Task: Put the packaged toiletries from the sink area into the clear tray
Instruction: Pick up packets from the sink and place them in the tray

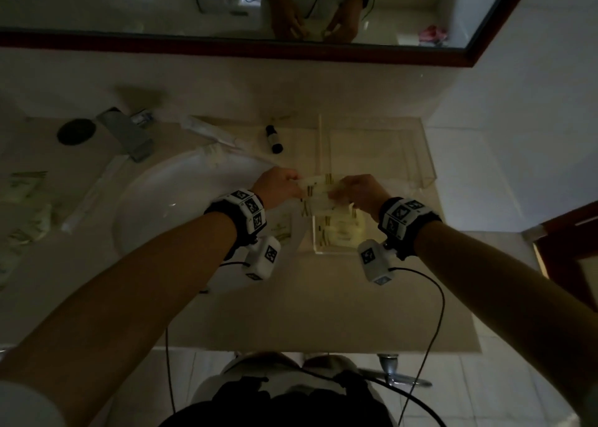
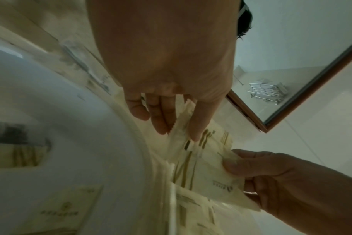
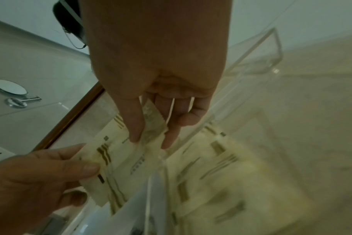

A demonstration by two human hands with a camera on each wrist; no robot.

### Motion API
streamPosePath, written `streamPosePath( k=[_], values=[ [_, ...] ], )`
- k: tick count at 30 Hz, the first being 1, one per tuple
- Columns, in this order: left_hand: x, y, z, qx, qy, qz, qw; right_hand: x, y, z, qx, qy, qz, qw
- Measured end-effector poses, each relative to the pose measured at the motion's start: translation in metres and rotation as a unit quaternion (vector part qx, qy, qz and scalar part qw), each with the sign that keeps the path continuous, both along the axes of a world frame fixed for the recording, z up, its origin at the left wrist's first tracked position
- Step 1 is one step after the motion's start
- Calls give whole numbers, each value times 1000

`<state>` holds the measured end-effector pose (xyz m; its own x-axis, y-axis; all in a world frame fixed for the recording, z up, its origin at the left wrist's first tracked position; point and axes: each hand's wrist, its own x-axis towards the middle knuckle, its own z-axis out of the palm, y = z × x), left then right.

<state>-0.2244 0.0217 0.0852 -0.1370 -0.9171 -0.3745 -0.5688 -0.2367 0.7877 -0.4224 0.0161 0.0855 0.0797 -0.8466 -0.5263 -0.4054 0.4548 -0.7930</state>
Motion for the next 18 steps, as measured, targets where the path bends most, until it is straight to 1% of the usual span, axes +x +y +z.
streamPosePath(
  k=[3, 5, 9, 11, 14, 16, 18],
  values=[
    [-20, 0, 1, -6, -11, -8, 1000, -23, 6, 2, 3, -4, 0, 1000],
    [-33, 0, 2, -4, -16, -12, 1000, -39, 7, 1, 4, 12, -5, 1000],
    [-58, 1, 4, -7, -38, -16, 999, -74, 8, -2, -4, 67, 1, 998],
    [-67, 0, 4, -15, -55, -12, 998, -92, 8, -5, 3, 114, 30, 993],
    [-78, 2, 4, -21, -72, -4, 997, -112, 7, -9, 22, 216, 124, 968],
    [-84, 5, 2, -21, -75, -5, 997, -119, 8, -13, 25, 270, 169, 948],
    [-89, 6, 0, -23, -78, -13, 997, -122, 9, -16, 23, 310, 194, 931]
  ],
)
